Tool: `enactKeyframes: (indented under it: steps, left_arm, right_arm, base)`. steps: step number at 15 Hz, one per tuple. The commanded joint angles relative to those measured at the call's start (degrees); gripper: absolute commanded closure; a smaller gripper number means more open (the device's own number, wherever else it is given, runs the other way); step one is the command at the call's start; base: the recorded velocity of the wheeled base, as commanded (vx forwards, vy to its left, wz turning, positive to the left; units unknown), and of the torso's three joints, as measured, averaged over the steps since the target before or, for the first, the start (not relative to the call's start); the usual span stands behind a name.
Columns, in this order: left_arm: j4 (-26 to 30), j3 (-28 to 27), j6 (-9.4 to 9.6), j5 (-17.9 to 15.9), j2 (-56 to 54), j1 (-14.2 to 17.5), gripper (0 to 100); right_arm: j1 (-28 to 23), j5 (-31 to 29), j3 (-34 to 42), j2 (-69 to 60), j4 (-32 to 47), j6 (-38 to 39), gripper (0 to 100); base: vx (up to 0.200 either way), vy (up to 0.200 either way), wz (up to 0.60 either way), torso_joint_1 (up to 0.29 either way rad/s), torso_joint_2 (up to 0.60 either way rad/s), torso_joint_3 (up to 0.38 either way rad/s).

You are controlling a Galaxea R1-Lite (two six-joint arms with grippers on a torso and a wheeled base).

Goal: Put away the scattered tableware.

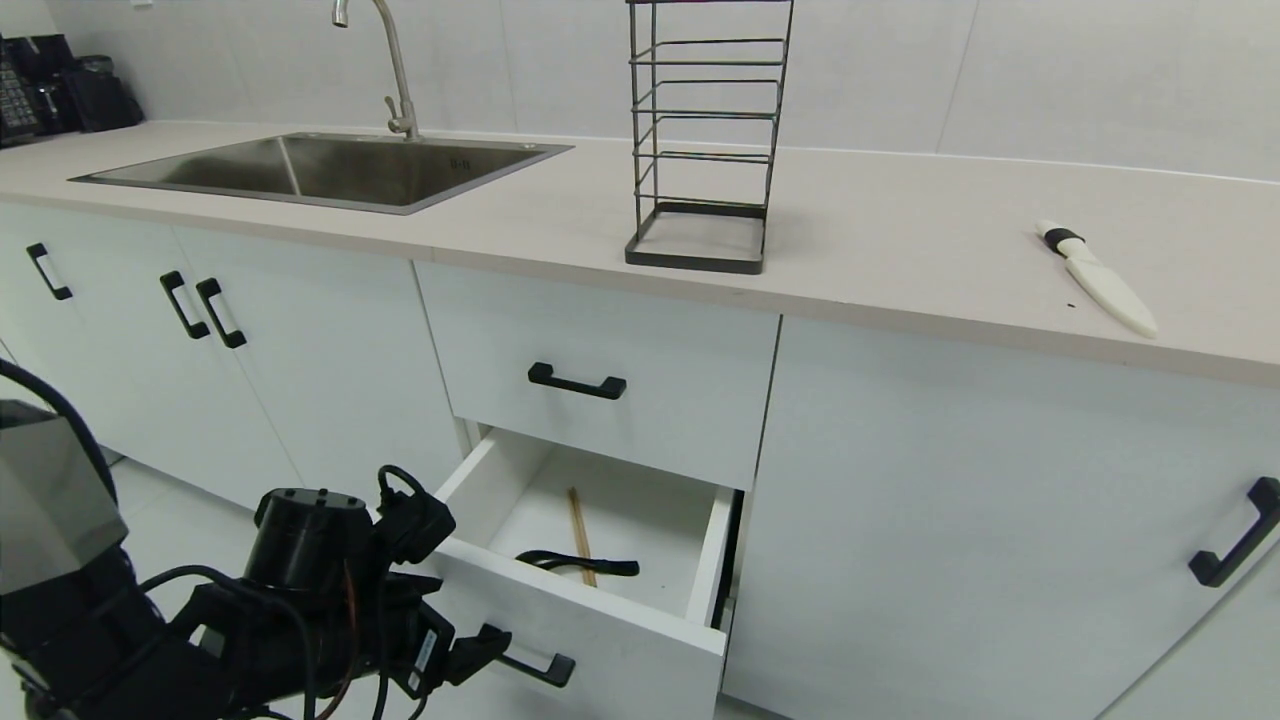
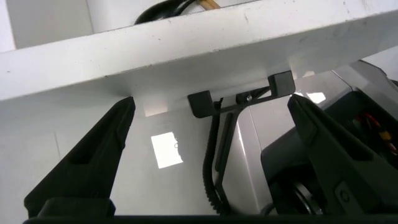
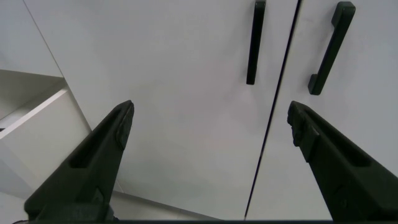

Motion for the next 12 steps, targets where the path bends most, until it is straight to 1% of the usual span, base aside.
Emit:
enactKeyframes:
  steps: [1,12]
  left_arm:
    - [-0.5,-1.5,0.01,0.0,1.3,0.0,0]
    - [-1.0,-10.7,-0.07,0.1,6.9,-0.1,0]
  right_arm:
    - [0.1,0.0,0.0,0.1,0.0,0.0,0]
    - [0.0,0.0,0.0,0.1,0.0,0.0,0]
  base:
    - [0.000,0.000,0.00,0.000,0.00,0.000]
    - [0.000,0.000,0.00,0.000,0.00,0.000]
